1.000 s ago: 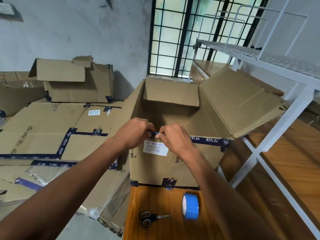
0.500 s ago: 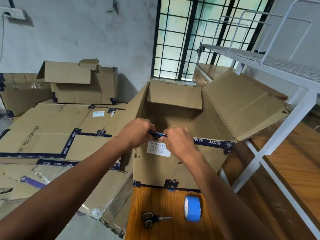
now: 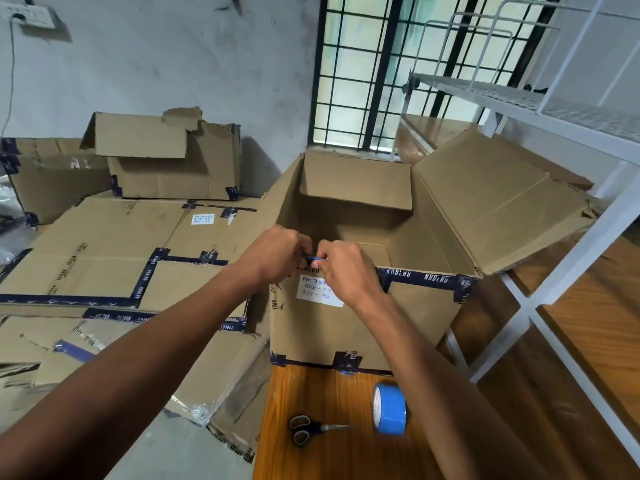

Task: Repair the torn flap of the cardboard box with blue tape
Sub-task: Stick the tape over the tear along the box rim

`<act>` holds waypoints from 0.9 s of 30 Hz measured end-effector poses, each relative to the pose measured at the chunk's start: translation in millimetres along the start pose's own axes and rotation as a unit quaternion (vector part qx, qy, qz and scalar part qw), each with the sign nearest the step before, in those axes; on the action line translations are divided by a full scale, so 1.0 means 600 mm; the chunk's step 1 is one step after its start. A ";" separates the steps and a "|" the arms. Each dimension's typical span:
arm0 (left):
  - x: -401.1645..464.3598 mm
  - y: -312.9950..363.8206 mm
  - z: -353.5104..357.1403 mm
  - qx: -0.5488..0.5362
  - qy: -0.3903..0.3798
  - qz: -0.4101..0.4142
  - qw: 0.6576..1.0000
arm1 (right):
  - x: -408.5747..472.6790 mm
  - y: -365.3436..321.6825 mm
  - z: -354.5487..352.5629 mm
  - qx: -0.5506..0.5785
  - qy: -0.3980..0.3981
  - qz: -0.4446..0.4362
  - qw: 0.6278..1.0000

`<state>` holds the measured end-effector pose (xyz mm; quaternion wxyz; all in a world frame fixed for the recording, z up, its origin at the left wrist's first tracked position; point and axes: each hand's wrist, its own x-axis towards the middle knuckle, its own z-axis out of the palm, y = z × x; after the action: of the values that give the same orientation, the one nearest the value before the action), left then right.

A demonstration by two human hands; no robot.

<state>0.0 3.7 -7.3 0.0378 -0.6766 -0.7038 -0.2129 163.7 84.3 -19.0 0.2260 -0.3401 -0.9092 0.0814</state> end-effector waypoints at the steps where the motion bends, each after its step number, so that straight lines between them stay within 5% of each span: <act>1: 0.001 0.000 0.002 -0.003 0.001 -0.004 1.000 | 0.000 -0.001 0.001 -0.006 0.003 -0.001 1.000; 13: -0.013 -0.006 -0.020 0.025 -0.020 0.032 0.999 | -0.001 0.012 -0.043 -0.014 -0.071 -0.002 0.997; 27: -0.009 -0.004 -0.005 0.062 -0.002 -0.011 0.998 | -0.003 0.042 -0.026 -0.006 -0.022 0.006 1.000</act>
<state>-2.6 -2.4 -7.0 0.0763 -0.6657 -0.7231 -0.1680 186.9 102.2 -13.3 0.2031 -0.3455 -0.9122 0.0849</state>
